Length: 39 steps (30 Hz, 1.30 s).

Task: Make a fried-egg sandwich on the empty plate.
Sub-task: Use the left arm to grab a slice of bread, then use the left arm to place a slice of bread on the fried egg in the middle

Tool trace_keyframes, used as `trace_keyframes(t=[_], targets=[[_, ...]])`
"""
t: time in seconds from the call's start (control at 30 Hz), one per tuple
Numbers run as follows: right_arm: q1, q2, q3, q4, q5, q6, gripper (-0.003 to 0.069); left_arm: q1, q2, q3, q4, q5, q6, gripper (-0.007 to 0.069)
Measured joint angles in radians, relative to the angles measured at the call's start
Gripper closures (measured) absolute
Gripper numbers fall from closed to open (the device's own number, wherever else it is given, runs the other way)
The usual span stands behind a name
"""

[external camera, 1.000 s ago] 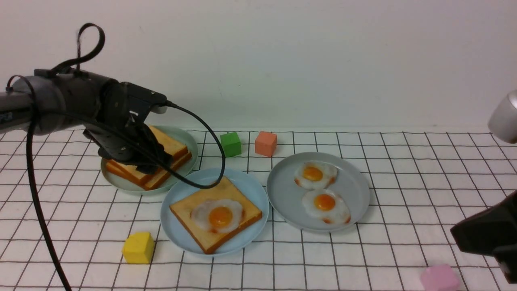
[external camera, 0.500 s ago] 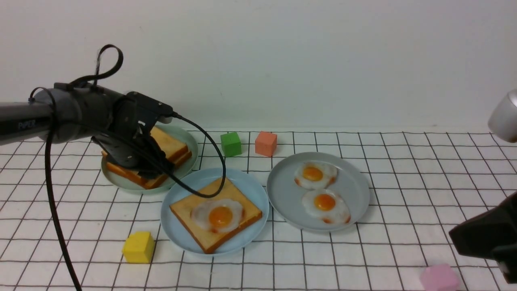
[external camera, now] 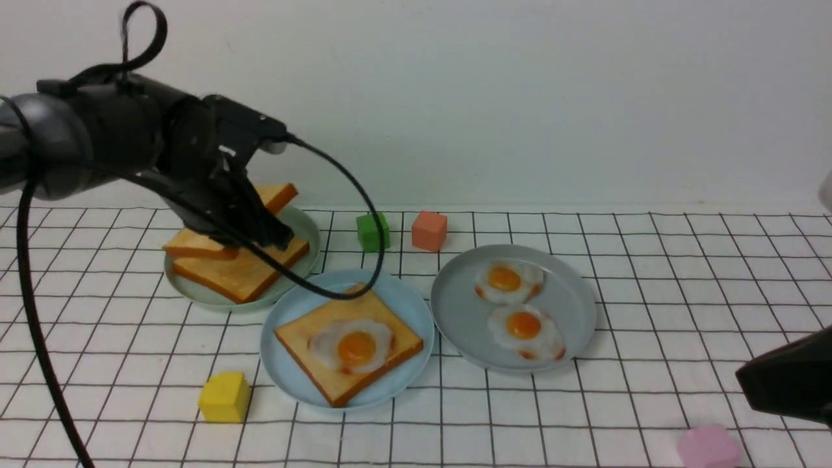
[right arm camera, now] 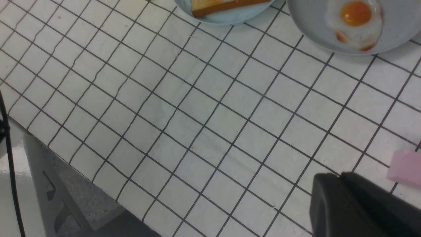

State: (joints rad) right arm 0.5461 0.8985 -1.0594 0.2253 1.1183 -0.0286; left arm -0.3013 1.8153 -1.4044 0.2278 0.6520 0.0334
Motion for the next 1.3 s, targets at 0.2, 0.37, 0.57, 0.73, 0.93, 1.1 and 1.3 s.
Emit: trace_keyframes(t=[0.2, 0.37, 0.57, 0.73, 0.93, 1.1, 1.3], targets=[[0.000, -0.064, 0.000, 0.000, 0.001, 0.001, 0.0593, -0.172, -0.112, 0.152, -0.003, 0.007, -0.050, 0.0605], [0.000, -0.115, 0.000, 0.000, 0.002, 0.001, 0.0589, -0.242, -0.118, 0.283, 0.039, -0.058, -0.059, 0.0605], [0.000, -0.139, 0.000, 0.004, 0.003, 0.020, 0.0583, -0.272, -0.103, 0.341, 0.078, -0.217, -0.059, 0.0605], [0.000, -0.140, 0.000, 0.027, 0.009, 0.029, 0.0578, -0.272, -0.058, 0.342, 0.090, -0.239, -0.060, 0.0601], [0.000, -0.140, 0.000, 0.048, 0.009, 0.036, 0.0572, -0.272, -0.046, 0.342, 0.059, -0.242, -0.063, 0.0501], [0.000, -0.140, 0.000, 0.048, 0.010, 0.039, 0.0571, -0.272, -0.046, 0.342, 0.034, -0.241, -0.066, 0.0358], [0.000, -0.140, 0.000, 0.048, 0.029, 0.040, 0.0571, -0.272, -0.076, 0.343, -0.025, -0.218, -0.067, 0.0260]])
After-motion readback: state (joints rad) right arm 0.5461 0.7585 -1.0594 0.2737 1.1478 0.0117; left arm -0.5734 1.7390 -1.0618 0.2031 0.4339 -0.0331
